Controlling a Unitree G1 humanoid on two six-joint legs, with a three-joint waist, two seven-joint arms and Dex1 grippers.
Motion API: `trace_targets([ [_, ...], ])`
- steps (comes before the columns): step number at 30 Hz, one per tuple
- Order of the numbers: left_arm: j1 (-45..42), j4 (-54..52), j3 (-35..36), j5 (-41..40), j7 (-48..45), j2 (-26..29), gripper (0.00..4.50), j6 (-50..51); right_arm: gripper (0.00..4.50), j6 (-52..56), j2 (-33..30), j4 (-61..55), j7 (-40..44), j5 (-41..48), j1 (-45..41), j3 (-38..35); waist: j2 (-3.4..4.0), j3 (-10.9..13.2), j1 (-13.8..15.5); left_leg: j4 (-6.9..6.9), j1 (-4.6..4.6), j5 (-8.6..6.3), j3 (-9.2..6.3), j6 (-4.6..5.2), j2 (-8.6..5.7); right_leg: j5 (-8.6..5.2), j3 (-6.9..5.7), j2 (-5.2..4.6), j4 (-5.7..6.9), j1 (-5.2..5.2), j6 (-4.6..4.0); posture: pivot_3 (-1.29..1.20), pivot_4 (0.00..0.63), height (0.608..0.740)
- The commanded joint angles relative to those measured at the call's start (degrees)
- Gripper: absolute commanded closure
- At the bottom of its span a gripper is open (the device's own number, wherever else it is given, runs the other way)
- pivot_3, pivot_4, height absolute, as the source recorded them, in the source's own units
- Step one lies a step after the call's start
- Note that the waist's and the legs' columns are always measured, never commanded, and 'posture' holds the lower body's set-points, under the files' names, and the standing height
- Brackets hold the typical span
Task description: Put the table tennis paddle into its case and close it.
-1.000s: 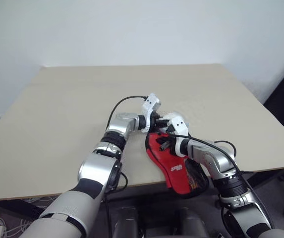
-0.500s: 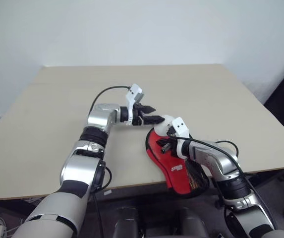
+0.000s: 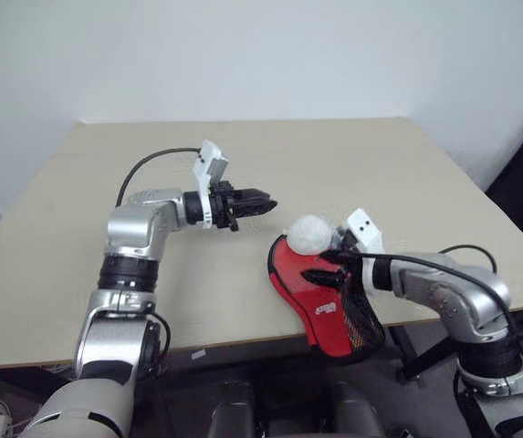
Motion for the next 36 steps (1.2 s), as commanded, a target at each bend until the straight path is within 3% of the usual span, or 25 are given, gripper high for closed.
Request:
trace_targets([
  [1, 4.62, -8.85, 0.17, -2.22, 1.59, 1.68, 4.25, 1.84, 0.0, -2.51, -1.42, 0.79, -1.18, -1.27, -4.71, -1.59, 0.01, 0.0, -0.1, 0.0, 0.0, 0.0, 0.0, 0.0, 0.0, 0.0, 0.0, 0.0, -0.01, 0.0, 0.0, 0.0, 0.0, 0.654],
  [2, 6.57, -11.01, -0.12, -2.34, 2.19, 1.89, 4.46, 2.11, 0.0, -4.29, -1.66, 2.75, -1.66, -2.78, -5.87, -0.5, 0.01, 0.0, -0.11, -0.01, 0.01, -0.01, 0.03, -0.01, 0.0, 0.0, 0.03, 0.0, -0.02, -0.01, 0.0, 0.0, 0.0, 0.654],
  [14, 14.63, -21.68, -0.97, -5.59, 7.86, 2.15, 4.46, 5.0, 0.0, -19.95, 0.35, 18.84, -0.04, -12.35, -8.16, 9.29, 0.02, 0.01, 0.04, -0.06, 0.01, 0.0, 0.13, -0.04, 0.0, 0.0, 0.06, 0.0, -0.01, -0.03, 0.0, 0.0, 0.0, 0.654],
  [17, 16.26, -22.88, -2.44, -3.87, 8.88, 2.77, 4.5, 2.43, 0.55, -22.51, 1.27, 21.89, 0.31, -13.95, -8.56, 10.21, 0.03, 0.01, -0.09, -0.07, 0.0, 0.0, 0.15, -0.05, 0.0, 0.0, 0.07, 0.01, 0.01, -0.05, 0.01, 0.0, 0.0, 0.654],
  [25, 18.84, -25.8, -8.33, -2.53, 9.85, 2.28, 4.5, -1.29, 3.24, -25.21, 2.94, 26.52, 0.51, -16.28, -9.75, 9.38, 0.04, 0.01, -0.05, -0.08, 0.01, 0.0, 0.18, -0.06, 0.0, 0.0, 0.08, 0.01, 0.03, -0.06, 0.0, 0.0, 0.0, 0.654],
  [29, 16.65, -23.99, -11.78, -0.67, 11.21, -0.65, 4.5, -4.42, 4.3, -25.65, 3.71, 30.2, 0.52, -16.32, -12.23, 7.46, 0.06, 0.0, -0.04, -0.08, 0.01, 0.0, 0.19, -0.07, -0.01, 0.0, 0.09, 0.01, 0.03, -0.06, 0.0, 0.0, 0.0, 0.654],
  [36, 10.57, -18.08, -18.09, 3.2, 12.17, -8.14, 4.5, -11.11, 4.44, -25.29, 5.73, 41.62, 2.49, -14.92, -20.08, 3.78, 0.11, -0.02, -0.1, -0.08, -0.01, 0.0, 0.25, -0.06, -0.03, 0.03, 0.11, 0.02, 0.07, -0.1, 0.05, 0.0, 0.0, 0.654],
])
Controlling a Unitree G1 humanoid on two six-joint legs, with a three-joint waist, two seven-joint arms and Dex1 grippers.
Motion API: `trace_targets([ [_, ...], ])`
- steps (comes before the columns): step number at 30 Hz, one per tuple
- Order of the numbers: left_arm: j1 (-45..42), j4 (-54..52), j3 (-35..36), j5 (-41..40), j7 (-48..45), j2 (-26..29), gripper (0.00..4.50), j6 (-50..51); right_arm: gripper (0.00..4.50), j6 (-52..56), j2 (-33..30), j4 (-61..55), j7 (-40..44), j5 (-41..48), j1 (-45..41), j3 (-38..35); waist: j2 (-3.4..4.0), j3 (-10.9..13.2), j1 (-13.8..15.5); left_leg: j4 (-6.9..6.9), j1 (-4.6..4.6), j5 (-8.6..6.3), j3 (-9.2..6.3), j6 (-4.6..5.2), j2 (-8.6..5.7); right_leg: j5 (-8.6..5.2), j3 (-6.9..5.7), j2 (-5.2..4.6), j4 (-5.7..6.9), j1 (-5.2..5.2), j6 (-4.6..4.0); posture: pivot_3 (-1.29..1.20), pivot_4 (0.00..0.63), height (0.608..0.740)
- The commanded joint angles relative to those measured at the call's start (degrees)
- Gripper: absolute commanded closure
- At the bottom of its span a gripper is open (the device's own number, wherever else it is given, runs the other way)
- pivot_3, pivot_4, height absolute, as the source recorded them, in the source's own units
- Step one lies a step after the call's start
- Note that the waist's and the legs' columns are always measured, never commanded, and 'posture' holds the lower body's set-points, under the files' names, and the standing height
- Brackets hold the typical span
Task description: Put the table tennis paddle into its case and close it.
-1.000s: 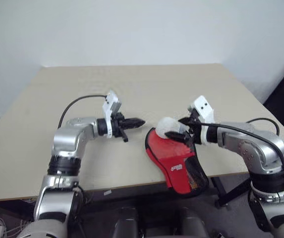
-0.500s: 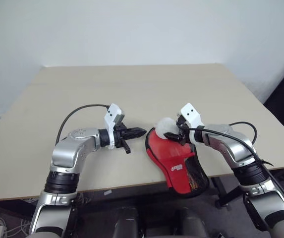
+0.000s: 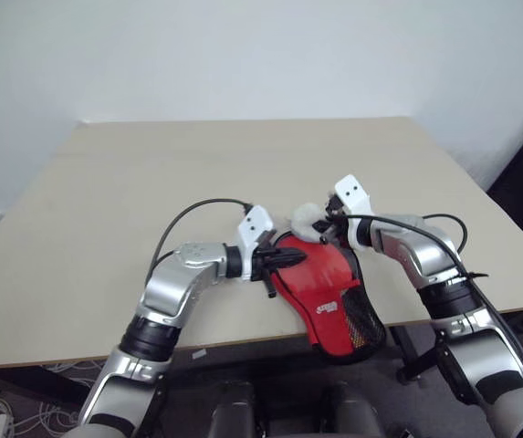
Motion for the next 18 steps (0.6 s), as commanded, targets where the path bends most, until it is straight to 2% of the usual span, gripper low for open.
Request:
trace_targets([
  [1, -3.2, 2.59, -3.12, 2.44, 0.61, -3.27, 4.5, -4.77, 4.44, -1.44, 0.88, 5.27, 1.27, 0.24, -4.81, -2.6, 0.02, -0.01, -0.03, 0.0, 0.0, 0.0, 0.0, 0.0, 0.0, 0.01, -0.01, 0.01, 0.02, 0.01, 0.02, 0.0, 0.0, 0.654],
  [6, -4.73, 9.64, -6.05, 5.71, 0.51, -6.59, 4.5, -10.4, 4.44, -3.52, 2.03, 12.99, 2.72, -0.59, -8.83, -3.04, 0.05, -0.01, -0.04, 0.0, 0.02, 0.02, 0.06, 0.03, 0.02, 0.04, 0.01, 0.04, 0.06, -0.01, 0.08, 0.0, 0.0, 0.654],
  [13, -3.05, 16.32, -7.7, 10.46, 0.56, -6.17, 4.5, -16.35, 4.44, -5.25, 3.29, 19.32, 2.72, -0.74, -12.04, -5.12, 0.09, 0.0, -0.02, 0.0, 0.0, 0.02, 0.06, 0.04, 0.01, 0.05, 0.03, 0.02, 0.07, -0.04, 0.09, 0.0, 0.0, 0.654],
  [18, -3.31, 19.03, -8.23, 12.79, 0.31, -5.32, 4.5, -16.66, 4.44, -6.51, 3.47, 22.74, 2.45, -1.19, -13.4, -6.0, 0.11, -0.01, -0.02, 0.0, 0.01, 0.01, 0.03, 0.04, 0.01, 0.04, 0.02, 0.01, 0.07, -0.03, 0.08, 0.0, 0.0, 0.654],
])
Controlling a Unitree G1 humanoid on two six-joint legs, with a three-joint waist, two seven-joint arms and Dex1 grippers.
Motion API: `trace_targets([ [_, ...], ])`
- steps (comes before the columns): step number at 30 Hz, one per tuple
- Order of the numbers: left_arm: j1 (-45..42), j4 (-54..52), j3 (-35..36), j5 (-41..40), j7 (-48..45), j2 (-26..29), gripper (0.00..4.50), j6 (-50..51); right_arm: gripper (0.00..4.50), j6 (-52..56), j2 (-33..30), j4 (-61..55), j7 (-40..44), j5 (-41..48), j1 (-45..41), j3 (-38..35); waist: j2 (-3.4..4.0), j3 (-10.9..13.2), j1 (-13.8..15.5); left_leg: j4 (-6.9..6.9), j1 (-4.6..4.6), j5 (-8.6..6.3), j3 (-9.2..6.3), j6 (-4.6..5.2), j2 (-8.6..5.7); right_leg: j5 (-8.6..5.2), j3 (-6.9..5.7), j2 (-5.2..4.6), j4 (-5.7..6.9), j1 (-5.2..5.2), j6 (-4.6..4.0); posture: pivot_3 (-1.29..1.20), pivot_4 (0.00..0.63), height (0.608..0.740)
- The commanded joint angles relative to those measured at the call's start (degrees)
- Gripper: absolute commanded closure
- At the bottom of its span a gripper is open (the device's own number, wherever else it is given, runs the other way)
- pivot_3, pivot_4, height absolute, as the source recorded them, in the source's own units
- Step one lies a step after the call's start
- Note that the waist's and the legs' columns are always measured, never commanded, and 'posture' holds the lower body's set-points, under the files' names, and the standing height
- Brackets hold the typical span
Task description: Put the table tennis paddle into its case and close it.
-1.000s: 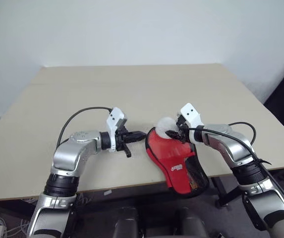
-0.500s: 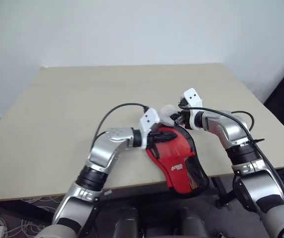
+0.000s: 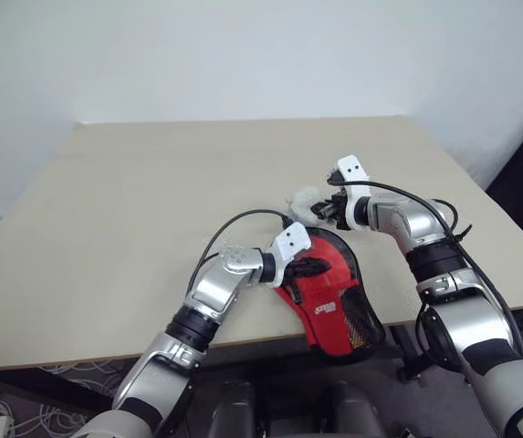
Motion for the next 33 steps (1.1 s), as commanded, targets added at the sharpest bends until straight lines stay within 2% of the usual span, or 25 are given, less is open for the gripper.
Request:
trace_targets([
  [1, -1.03, 1.23, -0.5, 2.04, -0.25, 0.57, 4.5, -0.34, 4.44, -2.63, -0.41, 2.07, -0.19, -0.96, -3.14, -2.1, 0.0, 0.0, 0.0, 0.0, 0.0, 0.0, 0.0, 0.0, 0.0, 0.0, 0.0, 0.0, 0.0, 0.0, 0.0, 0.0, 0.0, 0.654],
  [10, -0.83, 3.16, -0.31, 3.29, -1.69, 1.48, 4.5, -0.49, 4.44, -7.53, -4.5, 11.24, 0.36, -4.54, -5.62, -2.46, 0.11, -0.03, 0.0, 0.0, 0.01, 0.01, 0.0, 0.01, -0.01, 0.0, 0.0, 0.0, 0.01, 0.02, 0.0, 0.0, 0.0, 0.654],
  [16, -1.63, 4.6, -0.3, 3.67, -2.0, 1.74, 4.5, -0.38, 4.44, -7.74, -8.39, 10.21, 4.07, -6.28, -4.17, -1.27, 0.34, -0.04, -0.01, 0.0, 0.04, 0.01, 0.0, 0.02, 0.0, 0.0, 0.01, 0.0, 0.01, 0.04, 0.0, 0.0, 0.0, 0.654],
  [20, -2.03, 5.6, -0.58, 3.88, -2.44, 1.88, 4.5, -0.69, 4.44, -5.96, -13.25, 3.31, 8.94, -6.87, 0.31, -0.01, 0.35, -0.03, 0.09, 0.02, 0.05, 0.01, -0.05, 0.04, -0.03, -0.01, -0.02, -0.03, 0.0, 0.1, 0.02, 0.0, 0.0, 0.654],
  [27, -3.11, 7.0, -0.41, 3.82, -3.29, 1.97, 4.5, -1.39, 4.44, 0.87, -23.13, -16.64, 15.75, -4.23, 12.52, -1.36, 0.42, -0.03, 0.13, 0.04, 0.06, 0.0, -0.13, 0.05, -0.02, -0.02, -0.04, -0.06, -0.04, 0.13, 0.03, 0.0, 0.0, 0.654],
  [33, -4.65, 8.92, -0.44, 3.83, -4.35, 1.93, 4.5, -2.59, 4.44, 8.2, -33.38, -40.88, 21.24, 2.96, 29.62, -6.59, 0.45, -0.02, 1.2, 0.06, 0.07, -0.05, -0.26, 0.11, 0.01, -0.1, -0.12, -0.09, -0.13, 0.19, -0.06, 0.0, 0.0, 0.654],
])
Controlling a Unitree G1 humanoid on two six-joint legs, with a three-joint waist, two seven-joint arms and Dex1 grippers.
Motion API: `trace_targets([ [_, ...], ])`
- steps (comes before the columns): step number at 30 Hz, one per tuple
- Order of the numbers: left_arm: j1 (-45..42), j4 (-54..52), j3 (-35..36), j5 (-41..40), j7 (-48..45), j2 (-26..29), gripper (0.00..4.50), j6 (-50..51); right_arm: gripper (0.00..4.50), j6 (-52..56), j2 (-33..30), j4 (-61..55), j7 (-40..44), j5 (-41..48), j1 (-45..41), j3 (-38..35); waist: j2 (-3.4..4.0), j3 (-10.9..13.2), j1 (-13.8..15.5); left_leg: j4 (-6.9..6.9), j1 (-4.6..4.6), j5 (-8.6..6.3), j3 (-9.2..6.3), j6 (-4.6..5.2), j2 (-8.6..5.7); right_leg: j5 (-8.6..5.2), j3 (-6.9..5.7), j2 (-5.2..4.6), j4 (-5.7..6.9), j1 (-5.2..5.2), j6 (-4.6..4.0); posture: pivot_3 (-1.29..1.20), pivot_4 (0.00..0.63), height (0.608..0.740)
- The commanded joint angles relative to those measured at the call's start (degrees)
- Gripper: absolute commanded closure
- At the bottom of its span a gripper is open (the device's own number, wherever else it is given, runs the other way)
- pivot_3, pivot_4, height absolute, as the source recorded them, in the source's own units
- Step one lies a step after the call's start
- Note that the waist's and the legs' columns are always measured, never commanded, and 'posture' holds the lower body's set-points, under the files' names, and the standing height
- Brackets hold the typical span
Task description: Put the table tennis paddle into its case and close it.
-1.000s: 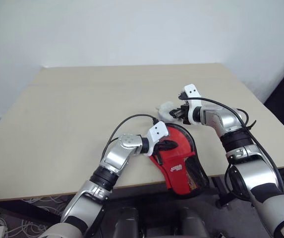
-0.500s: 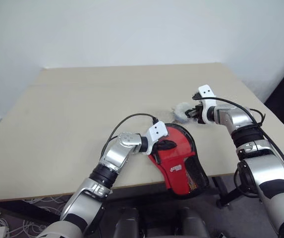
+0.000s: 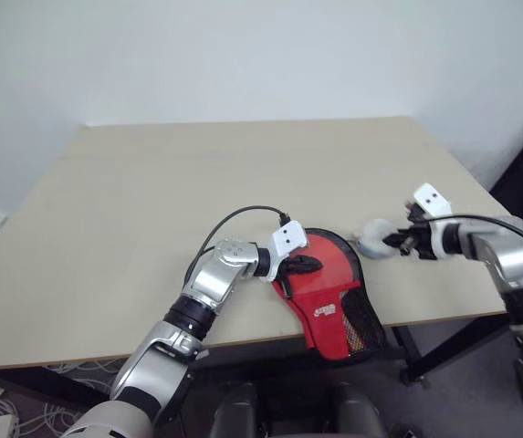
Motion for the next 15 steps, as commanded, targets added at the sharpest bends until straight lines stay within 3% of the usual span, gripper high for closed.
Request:
trace_targets([
  [1, -0.58, 2.23, -0.15, 1.86, -0.69, 0.99, 4.5, -0.36, 4.44, 3.43, -4.4, -10.67, 2.01, 4.32, 4.7, -5.38, 0.0, 0.01, 0.31, 0.03, 0.03, 0.0, 0.0, 0.01, 0.01, 0.0, 0.01, 0.01, -0.01, 0.03, -0.01, 0.0, 0.0, 0.654],
  [8, -2.33, 4.53, 0.17, 1.77, -1.76, 0.76, 4.5, -1.51, 4.44, 3.04, -12.32, -24.09, 8.93, 12.19, 18.49, -12.56, -0.03, 0.03, 1.05, 0.16, -0.02, -0.26, -0.18, 0.4, 0.06, -0.02, -0.12, 0.02, -0.14, 0.03, -0.03, 0.0, 0.0, 0.654],
  [15, -4.05, 7.18, 0.64, 1.73, -2.22, 0.45, 4.5, -2.7, 4.44, -3.55, -18.7, -27.38, 15.63, 14.19, 29.08, -16.6, -0.08, 0.06, 1.68, 0.31, -0.01, -0.42, -0.21, 0.64, 0.09, 0.0, -0.12, -0.03, -0.22, 0.11, -0.01, 0.0, 0.0, 0.654],
])
